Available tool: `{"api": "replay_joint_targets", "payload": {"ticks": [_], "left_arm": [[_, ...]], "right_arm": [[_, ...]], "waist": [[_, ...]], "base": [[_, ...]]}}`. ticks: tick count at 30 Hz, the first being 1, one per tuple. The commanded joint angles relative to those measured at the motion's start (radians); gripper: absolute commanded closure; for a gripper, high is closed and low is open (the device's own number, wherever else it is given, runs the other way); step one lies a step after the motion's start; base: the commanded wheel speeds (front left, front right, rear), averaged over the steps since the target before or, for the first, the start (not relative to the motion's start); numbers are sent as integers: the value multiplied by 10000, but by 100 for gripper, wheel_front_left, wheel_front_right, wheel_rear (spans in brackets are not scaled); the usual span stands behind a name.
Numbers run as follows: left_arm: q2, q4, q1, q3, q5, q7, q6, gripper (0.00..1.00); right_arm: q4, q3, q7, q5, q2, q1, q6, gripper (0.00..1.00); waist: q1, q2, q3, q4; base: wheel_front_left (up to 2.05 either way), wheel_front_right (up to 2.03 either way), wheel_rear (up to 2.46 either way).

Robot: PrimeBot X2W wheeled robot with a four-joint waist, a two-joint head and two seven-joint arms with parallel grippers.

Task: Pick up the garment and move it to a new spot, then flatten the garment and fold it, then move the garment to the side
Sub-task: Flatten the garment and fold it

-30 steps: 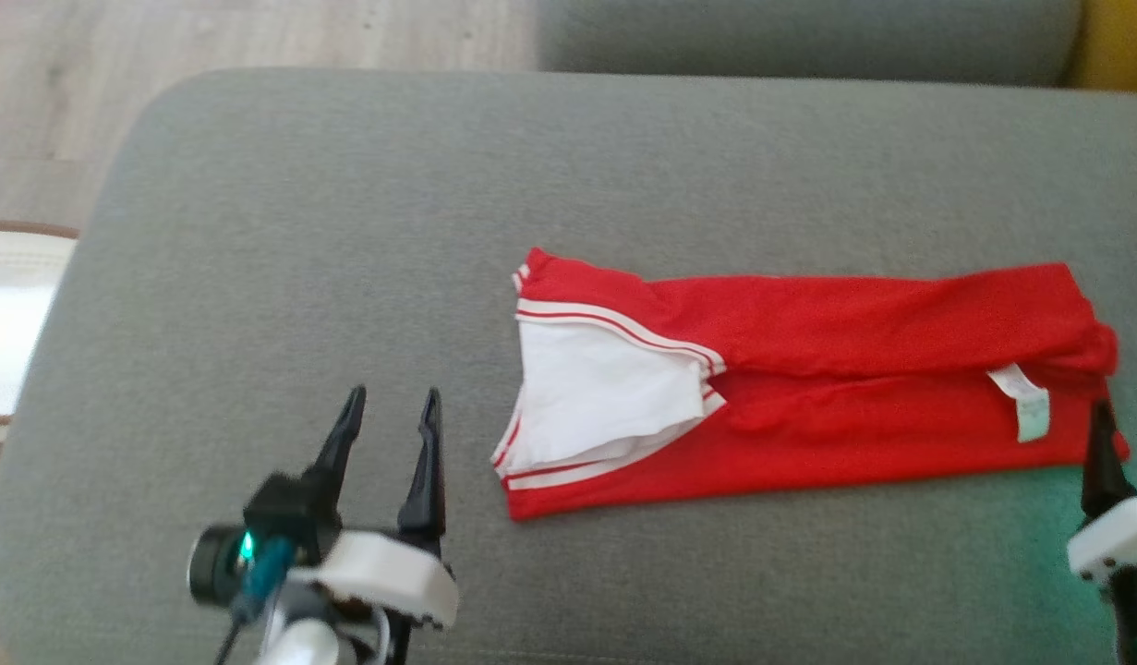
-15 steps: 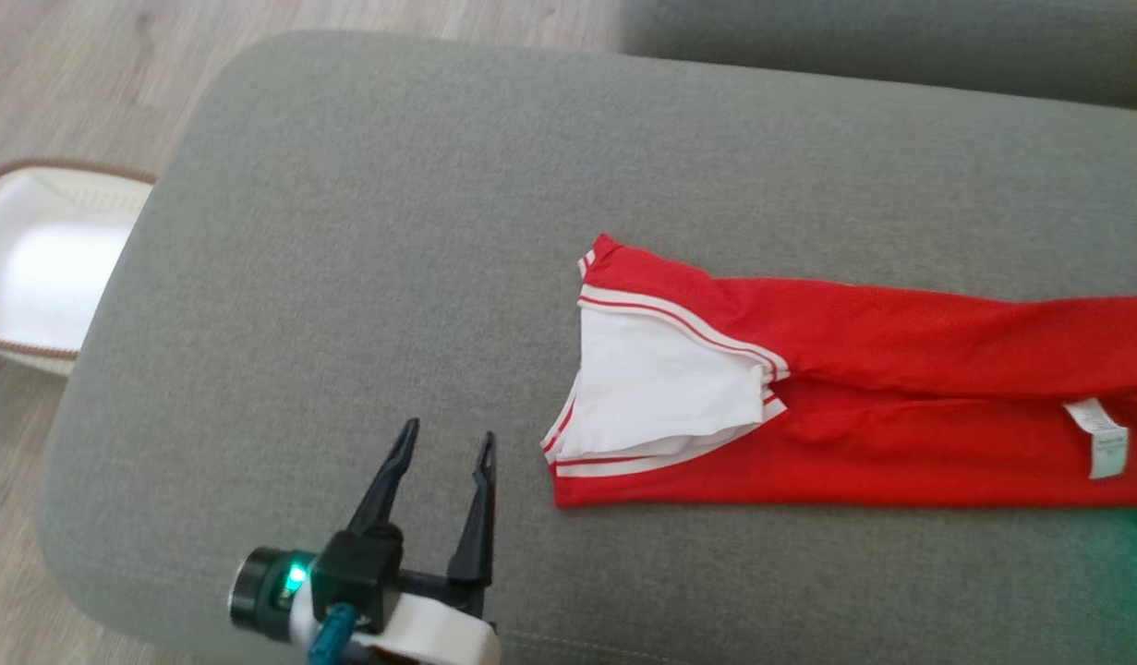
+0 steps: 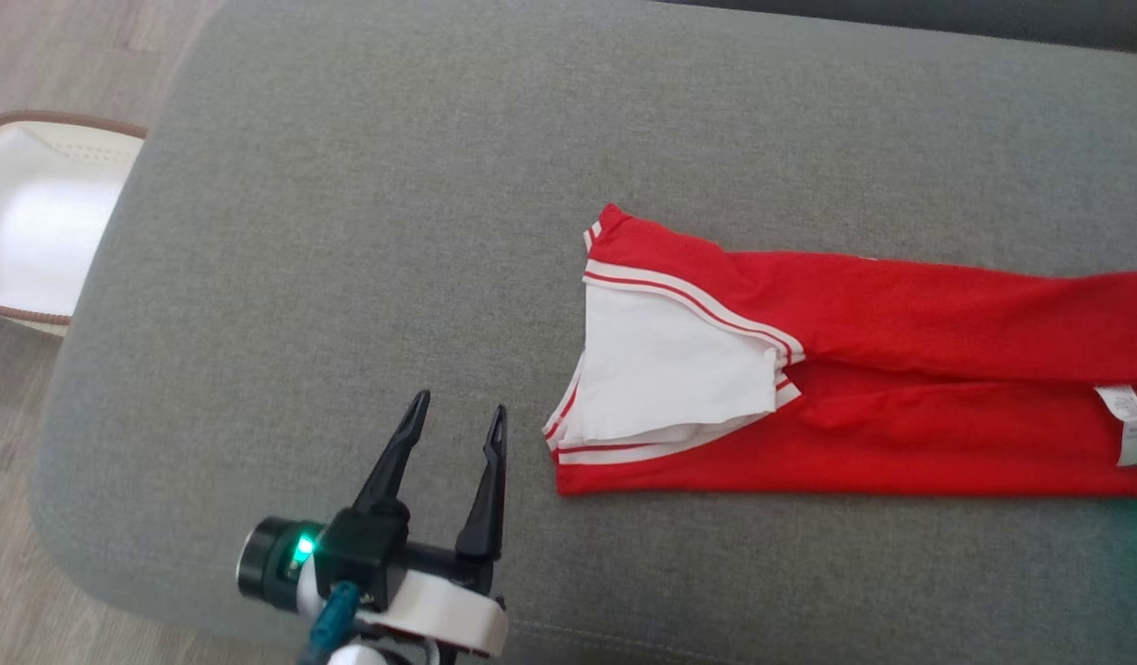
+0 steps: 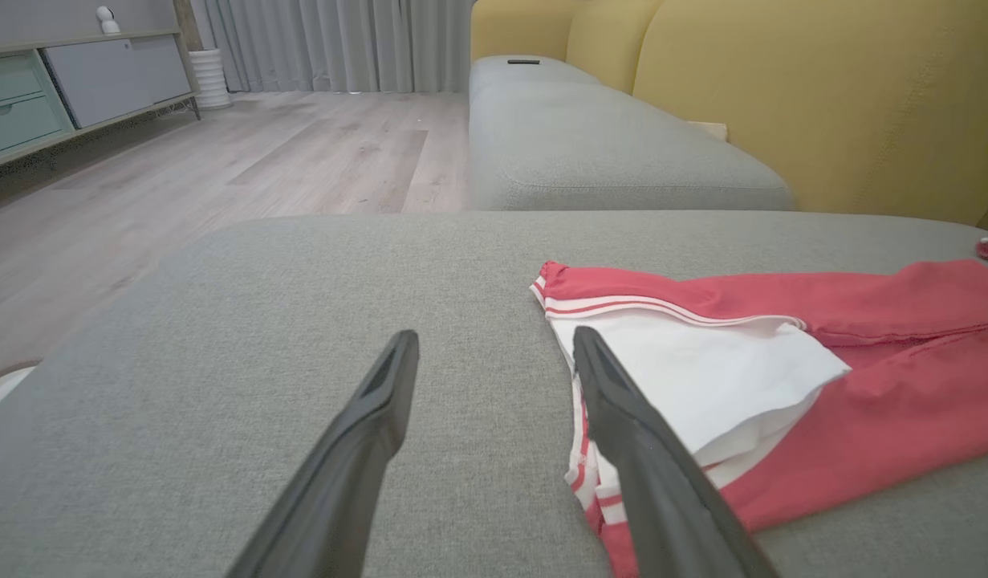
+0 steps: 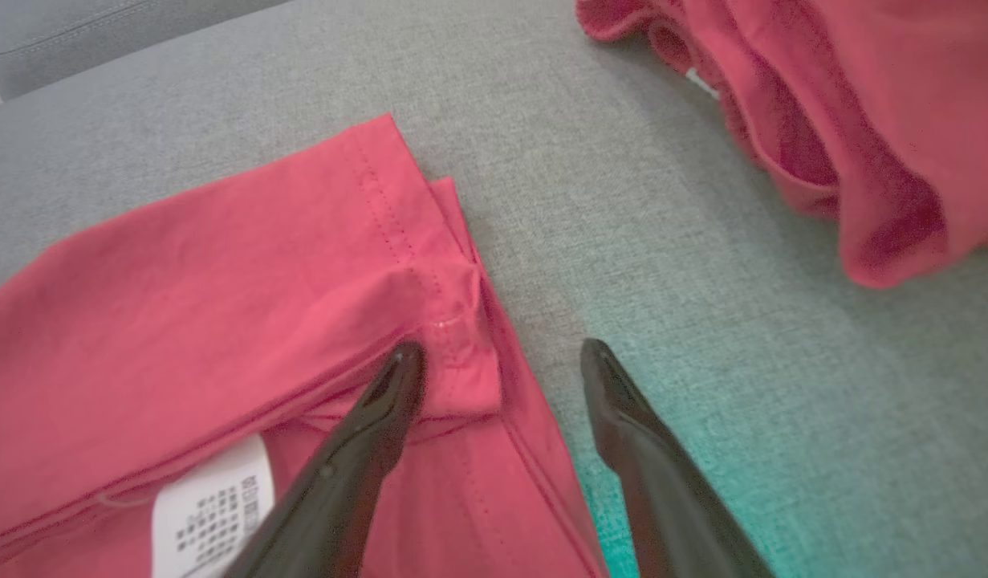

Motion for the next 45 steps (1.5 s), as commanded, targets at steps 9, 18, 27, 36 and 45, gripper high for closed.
{"api": "replay_joint_targets", "payload": {"ticks": [9, 18, 27, 36, 45], "left_arm": [[-282, -322, -407, 760, 277, -120, -305, 0], [-410, -327, -311, 1060, 413, -120, -495, 0], [-468, -351, -200, 1260, 550, -120, -669, 0], [-514, -283, -153, 1350, 601, -120, -766, 0], [-552, -82, -93, 1278, 611, -120, -926, 0]], "right_arm": [[143, 904, 869, 568, -80, -238, 67, 29], [-441, 1387, 412, 932, -259, 350, 67, 100], [-1762, 1505, 77, 438, -1087, 422, 67, 100], [-4105, 1858, 765, 417, -844, 728, 67, 100], [-6783, 3118, 1676, 699, 802, 1241, 67, 100]], "waist": [[0, 0, 10, -158], [0, 0, -264, -391], [0, 0, -458, -939], [0, 0, -736, -1231], [0, 0, -1198, -869]], "base": [[0, 0, 0], [0, 0, 0], [0, 0, 0], [0, 0, 0], [0, 0, 0]]}}
